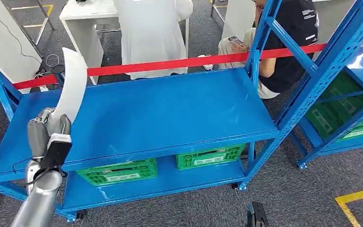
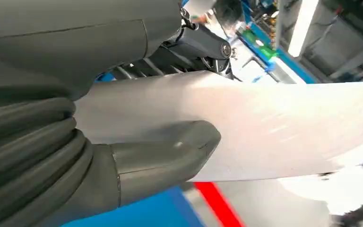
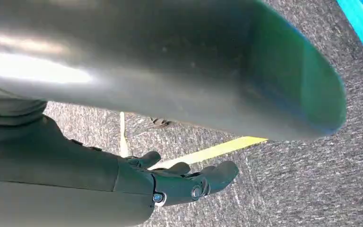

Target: Take the parts from the cabinet and place them on the table.

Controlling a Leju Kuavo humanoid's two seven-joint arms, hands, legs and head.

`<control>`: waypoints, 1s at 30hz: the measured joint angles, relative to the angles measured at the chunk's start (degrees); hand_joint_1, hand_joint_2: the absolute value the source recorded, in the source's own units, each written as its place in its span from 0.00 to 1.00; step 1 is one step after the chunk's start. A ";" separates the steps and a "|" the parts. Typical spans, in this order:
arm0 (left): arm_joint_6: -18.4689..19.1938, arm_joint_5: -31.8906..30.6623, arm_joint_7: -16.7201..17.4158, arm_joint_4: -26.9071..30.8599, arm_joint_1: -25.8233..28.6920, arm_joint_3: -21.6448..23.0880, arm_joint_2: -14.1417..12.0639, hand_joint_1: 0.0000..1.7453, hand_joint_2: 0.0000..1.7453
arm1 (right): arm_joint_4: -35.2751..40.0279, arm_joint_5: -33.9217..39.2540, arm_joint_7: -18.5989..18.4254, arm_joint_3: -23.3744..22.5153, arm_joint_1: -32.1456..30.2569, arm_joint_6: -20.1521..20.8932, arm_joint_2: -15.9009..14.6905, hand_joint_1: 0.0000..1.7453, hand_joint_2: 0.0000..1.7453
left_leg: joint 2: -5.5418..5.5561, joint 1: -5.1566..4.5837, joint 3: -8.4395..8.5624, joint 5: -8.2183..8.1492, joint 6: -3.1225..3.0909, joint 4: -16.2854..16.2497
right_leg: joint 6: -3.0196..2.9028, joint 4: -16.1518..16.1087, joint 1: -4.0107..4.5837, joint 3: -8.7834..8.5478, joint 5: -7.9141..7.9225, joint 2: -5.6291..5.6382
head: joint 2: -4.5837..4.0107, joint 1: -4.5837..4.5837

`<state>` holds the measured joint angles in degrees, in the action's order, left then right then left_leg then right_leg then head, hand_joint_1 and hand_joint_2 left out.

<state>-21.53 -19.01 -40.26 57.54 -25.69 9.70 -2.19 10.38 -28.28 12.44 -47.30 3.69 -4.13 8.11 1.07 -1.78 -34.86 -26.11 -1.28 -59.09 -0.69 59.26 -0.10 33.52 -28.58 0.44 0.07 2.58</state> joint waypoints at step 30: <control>17.59 9.70 0.04 32.33 15.80 -2.01 -0.44 1.00 1.00 | 0.00 -3.15 -1.44 -0.81 0.28 -0.22 -0.50 0.00 0.00 | -0.55 1.55 -6.37 -9.08 3.33 -15.22 | -1.53 -0.63 -0.37 -0.07 1.31 -0.66 | 0.00 -0.04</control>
<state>-3.93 -9.31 -40.22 89.88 -9.90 7.69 -2.62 10.38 -31.43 10.99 -48.11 3.97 -4.35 7.61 0.52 -0.23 -41.23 -35.19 2.05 -74.32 -2.22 58.64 -0.47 33.45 -27.27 -0.21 0.07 2.54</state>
